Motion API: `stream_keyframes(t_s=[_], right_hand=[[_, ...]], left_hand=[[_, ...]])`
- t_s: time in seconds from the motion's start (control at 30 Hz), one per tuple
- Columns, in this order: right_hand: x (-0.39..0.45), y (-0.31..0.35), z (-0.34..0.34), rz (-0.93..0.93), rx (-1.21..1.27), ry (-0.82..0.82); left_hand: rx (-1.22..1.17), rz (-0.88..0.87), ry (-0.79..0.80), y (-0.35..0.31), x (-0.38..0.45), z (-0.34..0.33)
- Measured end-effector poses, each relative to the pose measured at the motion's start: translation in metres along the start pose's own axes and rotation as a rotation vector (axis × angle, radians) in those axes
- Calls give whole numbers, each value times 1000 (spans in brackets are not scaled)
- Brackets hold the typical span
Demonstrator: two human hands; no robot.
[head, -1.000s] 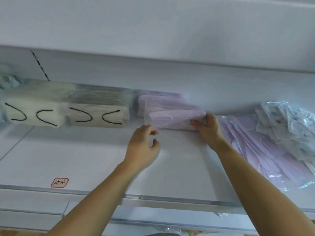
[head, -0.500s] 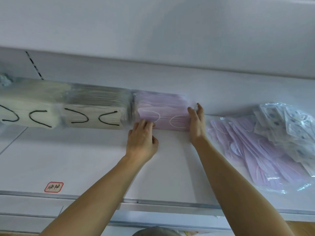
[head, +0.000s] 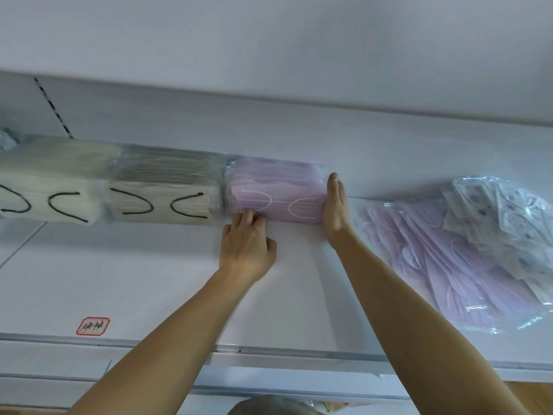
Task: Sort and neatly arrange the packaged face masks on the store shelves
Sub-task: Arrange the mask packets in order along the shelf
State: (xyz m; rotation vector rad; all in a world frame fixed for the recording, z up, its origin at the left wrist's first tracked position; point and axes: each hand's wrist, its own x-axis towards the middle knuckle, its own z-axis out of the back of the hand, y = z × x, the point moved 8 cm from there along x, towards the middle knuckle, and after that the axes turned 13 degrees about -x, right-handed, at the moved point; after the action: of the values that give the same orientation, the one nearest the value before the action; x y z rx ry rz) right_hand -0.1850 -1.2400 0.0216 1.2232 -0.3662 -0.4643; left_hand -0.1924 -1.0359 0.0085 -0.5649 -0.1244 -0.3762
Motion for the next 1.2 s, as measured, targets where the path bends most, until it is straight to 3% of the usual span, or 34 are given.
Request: stream_keyframes(t_s=[0.13,0.23,0.33,0.5,0.6,0.7,0.77,0.83,0.97,1.03,1.13,1.2], right_hand=[[-21,-5,30,31,-56,18],[-53,-1,82,224,-408,-45],[-84,-4,148,403,-732,-221],[-89,-50,263,216,-819,-478],[-87,-77,277,145,-946,-450],[-86,-93,266,84,-1039,-358],[-85,-94,267,85,-1010,-327],[-82,-95,272,89,-979,-276],[-78,-96,287,137,-840,-218],[-78,-96,289,157,-798,-221],[-78,-100,288,175,-778,-227],[-77,-102,289,181,-760,-236]], left_hand=[[-3,-13,-11,2,0,-1],[3,-14,-1,2,-1,-1],[20,-79,22,-6,-10,-6],[17,-403,181,-80,-38,-44],[35,-378,425,-136,-37,-93],[20,-326,514,-191,-28,-132],[-67,-237,533,-223,-15,-145],[-303,-65,596,-248,-3,-152],[-1305,343,511,-274,13,-147],[-1688,568,503,-275,16,-156],[-1714,818,306,-245,29,-190],[-1651,889,250,-236,33,-206]])
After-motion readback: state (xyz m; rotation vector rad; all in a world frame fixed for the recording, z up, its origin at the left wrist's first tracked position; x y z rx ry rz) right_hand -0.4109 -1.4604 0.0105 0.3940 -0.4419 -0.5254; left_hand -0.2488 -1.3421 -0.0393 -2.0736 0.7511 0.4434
